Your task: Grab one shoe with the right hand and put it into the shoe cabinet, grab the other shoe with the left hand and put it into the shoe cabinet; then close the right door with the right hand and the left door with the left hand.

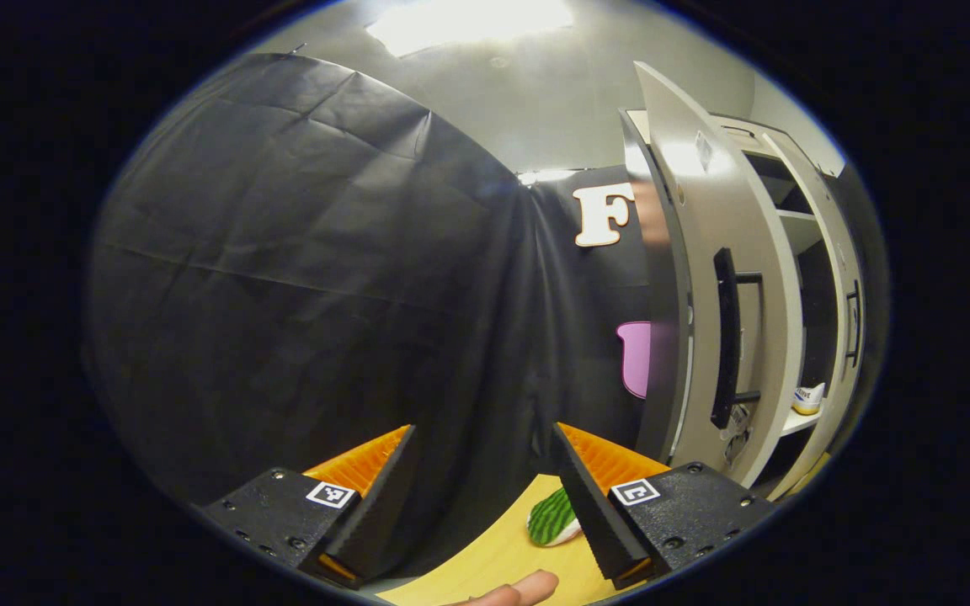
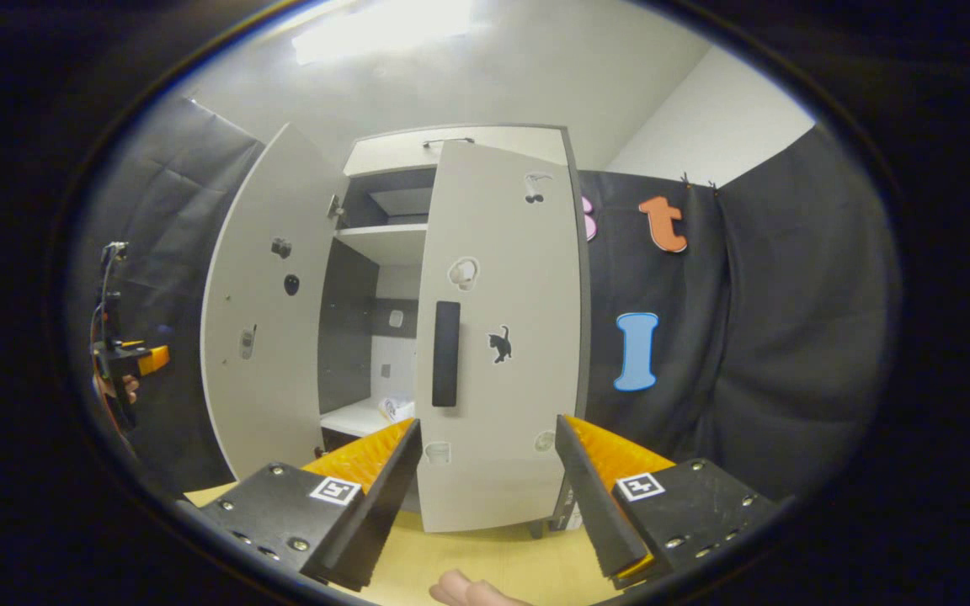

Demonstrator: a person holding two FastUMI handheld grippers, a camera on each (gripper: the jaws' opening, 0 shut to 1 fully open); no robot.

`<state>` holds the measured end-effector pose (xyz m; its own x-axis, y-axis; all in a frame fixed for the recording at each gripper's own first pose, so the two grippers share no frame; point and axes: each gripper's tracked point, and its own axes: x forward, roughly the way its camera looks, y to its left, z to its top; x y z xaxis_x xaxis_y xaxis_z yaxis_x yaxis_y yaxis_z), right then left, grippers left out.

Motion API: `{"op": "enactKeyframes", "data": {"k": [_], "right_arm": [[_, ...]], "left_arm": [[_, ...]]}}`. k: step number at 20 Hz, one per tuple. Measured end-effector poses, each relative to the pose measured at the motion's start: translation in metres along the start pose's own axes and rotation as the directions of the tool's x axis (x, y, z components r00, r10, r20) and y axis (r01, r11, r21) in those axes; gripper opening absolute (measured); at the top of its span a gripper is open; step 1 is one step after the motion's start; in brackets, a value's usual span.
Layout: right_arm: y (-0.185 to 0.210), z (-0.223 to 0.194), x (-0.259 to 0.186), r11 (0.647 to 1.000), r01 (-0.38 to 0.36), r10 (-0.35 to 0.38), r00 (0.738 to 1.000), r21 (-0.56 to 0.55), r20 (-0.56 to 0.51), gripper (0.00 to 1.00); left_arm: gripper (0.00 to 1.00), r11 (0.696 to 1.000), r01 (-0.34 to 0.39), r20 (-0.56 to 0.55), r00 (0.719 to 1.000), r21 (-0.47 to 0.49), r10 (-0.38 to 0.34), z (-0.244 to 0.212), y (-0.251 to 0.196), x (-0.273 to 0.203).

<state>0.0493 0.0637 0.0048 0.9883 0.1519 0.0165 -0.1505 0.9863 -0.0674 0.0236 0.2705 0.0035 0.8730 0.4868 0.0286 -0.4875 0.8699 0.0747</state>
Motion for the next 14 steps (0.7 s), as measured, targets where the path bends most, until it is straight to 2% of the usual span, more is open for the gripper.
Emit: {"op": "enactKeyframes", "data": {"k": [4, 11, 12, 14], "right_arm": [[-0.003, 0.009, -0.018, 1.000, 0.002, -0.003, 1.000, 0.030, 0.028, 0.95], [-0.004, 0.018, -0.044, 0.999, -0.020, 0.018, 0.997, 0.033, 0.075, 0.96], [-0.004, 0.018, -0.047, 0.999, -0.028, 0.025, 0.997, 0.036, 0.079, 0.94], [-0.009, 0.017, -0.051, 0.999, -0.029, 0.026, 0.996, 0.041, 0.080, 0.92]], "left_arm": [[0.94, 1.000, 0.020, -0.016, 1.000, 0.016, -0.020, 0.004, -0.023, 0.017], [0.93, 0.990, 0.138, -0.045, 0.989, 0.005, -0.137, 0.020, -0.090, 0.017], [0.94, 0.988, 0.153, -0.050, 0.987, 0.001, -0.152, 0.021, -0.099, 0.015], [0.95, 0.990, 0.140, -0.049, 0.989, 0.012, -0.139, 0.026, -0.103, 0.016]]}}
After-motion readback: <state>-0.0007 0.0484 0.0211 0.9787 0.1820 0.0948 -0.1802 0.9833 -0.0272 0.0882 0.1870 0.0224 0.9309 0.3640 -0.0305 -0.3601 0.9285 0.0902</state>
